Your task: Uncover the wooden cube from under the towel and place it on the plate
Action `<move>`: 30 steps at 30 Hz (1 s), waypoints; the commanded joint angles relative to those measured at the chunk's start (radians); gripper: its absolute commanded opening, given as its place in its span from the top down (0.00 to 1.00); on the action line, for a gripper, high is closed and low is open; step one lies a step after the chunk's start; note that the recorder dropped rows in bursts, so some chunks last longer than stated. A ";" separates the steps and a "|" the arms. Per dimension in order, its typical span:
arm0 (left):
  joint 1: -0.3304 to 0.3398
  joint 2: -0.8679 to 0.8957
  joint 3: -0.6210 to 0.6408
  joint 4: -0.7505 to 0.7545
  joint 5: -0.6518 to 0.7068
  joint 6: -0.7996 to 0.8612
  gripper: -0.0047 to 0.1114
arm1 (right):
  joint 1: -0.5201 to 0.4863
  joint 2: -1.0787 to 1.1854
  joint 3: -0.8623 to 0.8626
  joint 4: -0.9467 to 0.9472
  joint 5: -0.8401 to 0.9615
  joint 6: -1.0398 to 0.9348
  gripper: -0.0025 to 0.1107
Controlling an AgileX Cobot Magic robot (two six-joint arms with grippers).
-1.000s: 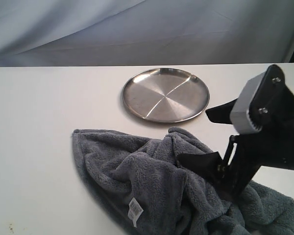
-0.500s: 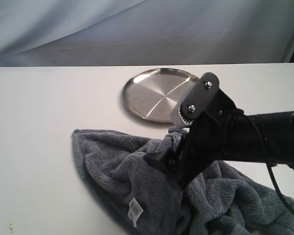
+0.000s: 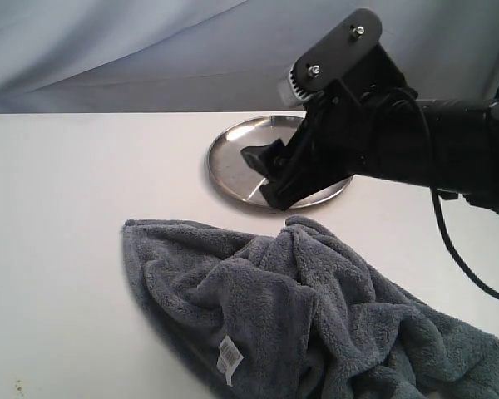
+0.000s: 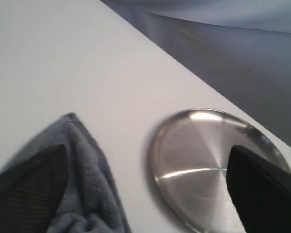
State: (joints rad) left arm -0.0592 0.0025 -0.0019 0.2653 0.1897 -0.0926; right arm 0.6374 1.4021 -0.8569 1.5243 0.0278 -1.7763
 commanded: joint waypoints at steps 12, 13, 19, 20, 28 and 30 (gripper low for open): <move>0.001 -0.003 0.002 -0.009 -0.003 -0.003 0.96 | 0.002 0.000 -0.001 0.220 -0.405 -0.167 0.61; 0.001 -0.003 0.002 -0.009 -0.003 -0.003 0.96 | 0.004 -0.001 0.012 0.220 -0.427 -0.169 0.62; 0.001 -0.003 0.002 -0.009 -0.003 -0.003 0.96 | 0.028 -0.013 0.130 0.220 -0.429 -0.165 0.66; 0.001 -0.003 0.002 -0.009 -0.003 -0.003 0.96 | 0.035 -0.013 0.151 0.220 -0.426 -0.165 0.67; 0.001 -0.003 0.002 -0.009 -0.003 -0.003 0.96 | 0.141 -0.013 0.216 0.220 -0.073 -0.151 0.67; 0.001 -0.003 0.002 -0.009 -0.003 -0.003 0.96 | 0.161 -0.013 0.216 0.220 -0.013 -0.151 0.67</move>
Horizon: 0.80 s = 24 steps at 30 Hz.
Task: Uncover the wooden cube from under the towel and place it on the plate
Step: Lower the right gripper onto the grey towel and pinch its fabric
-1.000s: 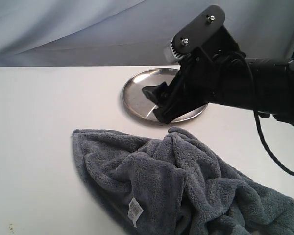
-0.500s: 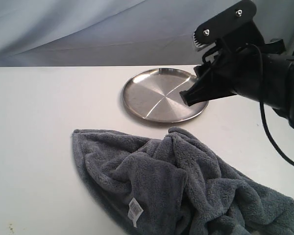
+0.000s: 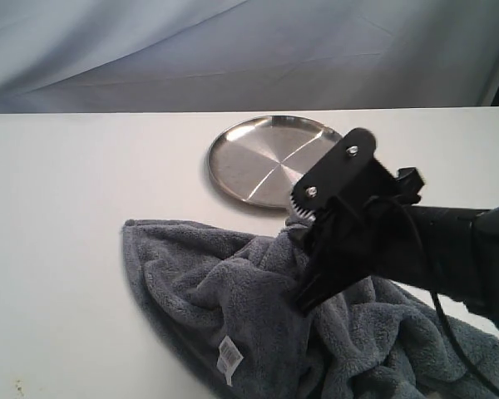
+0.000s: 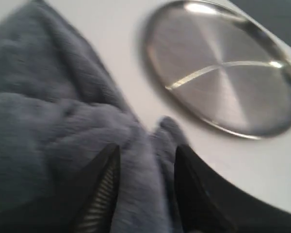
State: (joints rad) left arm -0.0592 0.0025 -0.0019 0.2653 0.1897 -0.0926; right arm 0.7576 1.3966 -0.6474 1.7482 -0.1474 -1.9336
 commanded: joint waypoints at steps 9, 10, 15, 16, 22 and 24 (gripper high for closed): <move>0.001 -0.003 0.002 -0.009 -0.003 -0.003 0.96 | 0.113 -0.007 0.061 -0.004 0.135 0.050 0.31; 0.001 -0.003 0.002 -0.009 -0.003 -0.003 0.96 | 0.128 -0.007 0.086 -0.004 0.135 0.050 0.30; 0.001 -0.003 0.002 -0.009 -0.003 -0.003 0.96 | 0.131 0.000 0.099 -0.004 0.054 0.050 0.30; 0.001 -0.003 0.002 -0.009 -0.003 -0.003 0.96 | 0.131 0.017 0.099 -0.004 0.045 0.039 0.30; 0.001 -0.003 0.002 -0.009 -0.003 -0.003 0.96 | 0.131 0.174 0.099 -0.018 -0.005 0.008 0.39; 0.001 -0.003 0.002 -0.009 -0.003 -0.003 0.96 | 0.131 0.187 0.099 -0.018 -0.023 0.008 0.51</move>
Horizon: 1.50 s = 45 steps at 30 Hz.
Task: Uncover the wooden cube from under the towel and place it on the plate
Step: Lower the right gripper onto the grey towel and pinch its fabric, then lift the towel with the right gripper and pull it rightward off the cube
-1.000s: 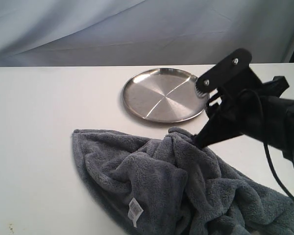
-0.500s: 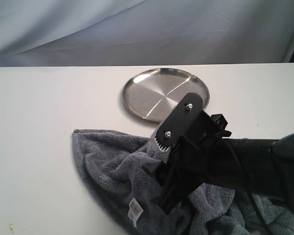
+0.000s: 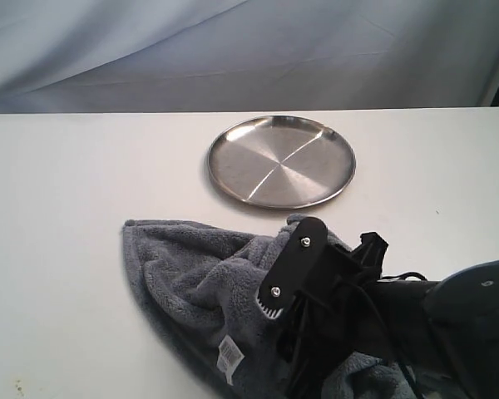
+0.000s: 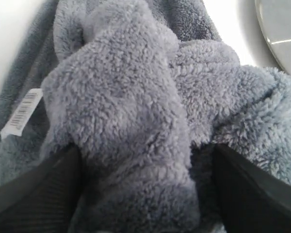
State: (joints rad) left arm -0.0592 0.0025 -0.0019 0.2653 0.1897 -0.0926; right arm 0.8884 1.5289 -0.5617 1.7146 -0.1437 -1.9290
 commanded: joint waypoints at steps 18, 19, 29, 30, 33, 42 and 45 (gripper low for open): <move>0.001 -0.003 0.002 -0.009 -0.003 -0.003 0.96 | 0.000 -0.417 -0.096 -0.034 -0.107 0.009 0.98; 0.001 -0.003 0.002 -0.009 -0.003 -0.003 0.96 | 0.000 -0.436 -0.111 -0.051 -0.130 0.009 0.98; 0.001 -0.003 0.002 -0.009 -0.003 -0.003 0.96 | 0.000 -0.617 -0.208 -0.190 -0.540 -0.035 0.98; 0.001 -0.003 0.002 -0.009 -0.003 -0.003 0.96 | 0.000 -0.626 -0.208 -0.194 -0.583 -0.038 0.98; 0.001 -0.003 0.002 -0.009 -0.003 -0.003 0.96 | 0.000 -0.631 -0.208 -0.196 -0.750 -0.038 0.98; 0.001 -0.003 0.002 -0.009 -0.003 -0.003 0.96 | 0.000 -0.631 -0.208 -0.190 -1.062 -0.090 0.98; 0.001 -0.003 0.002 -0.009 -0.003 -0.003 0.96 | -0.002 -0.631 -0.208 -0.177 -1.077 -0.092 0.98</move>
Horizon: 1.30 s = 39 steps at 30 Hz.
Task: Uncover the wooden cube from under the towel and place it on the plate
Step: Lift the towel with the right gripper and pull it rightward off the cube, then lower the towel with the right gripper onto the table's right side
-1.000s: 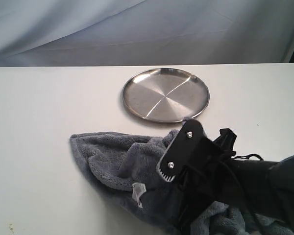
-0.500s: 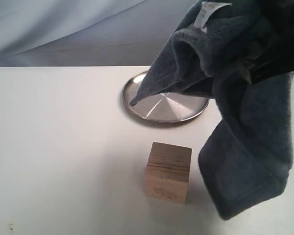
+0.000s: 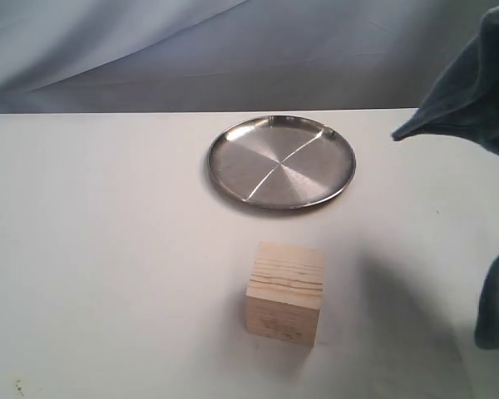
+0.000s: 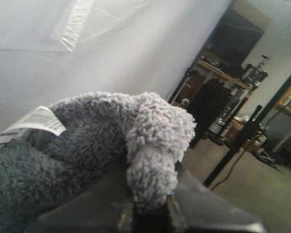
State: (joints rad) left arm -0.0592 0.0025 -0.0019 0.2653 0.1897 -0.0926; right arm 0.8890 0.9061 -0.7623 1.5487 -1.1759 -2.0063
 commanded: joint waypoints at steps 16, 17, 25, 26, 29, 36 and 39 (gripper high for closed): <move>0.001 -0.003 0.002 -0.009 -0.003 -0.003 0.96 | -0.003 -0.006 -0.007 0.188 -0.013 -0.085 0.98; 0.001 -0.003 0.002 -0.009 -0.003 -0.003 0.96 | -0.003 -0.006 -0.007 0.193 -0.013 -0.085 0.98; 0.001 -0.003 0.002 -0.009 -0.003 -0.003 0.96 | -0.003 -0.006 0.035 0.196 0.087 -0.084 0.98; 0.001 -0.003 0.002 -0.009 -0.003 -0.003 0.96 | -0.003 -0.006 0.052 0.196 0.087 -0.084 0.98; 0.001 -0.003 0.002 -0.009 -0.003 -0.003 0.96 | -0.003 -0.006 0.102 0.196 0.087 -0.084 0.98; 0.001 -0.003 0.002 -0.009 -0.003 -0.003 0.96 | -0.003 -0.006 0.194 0.196 0.222 0.002 0.98; 0.001 -0.003 0.002 -0.009 -0.003 -0.003 0.96 | -0.003 -0.004 0.229 0.196 0.240 0.033 0.98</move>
State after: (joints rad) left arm -0.0592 0.0025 -0.0019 0.2653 0.1897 -0.0926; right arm 0.8890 0.9061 -0.5616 1.7708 -0.9693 -2.0089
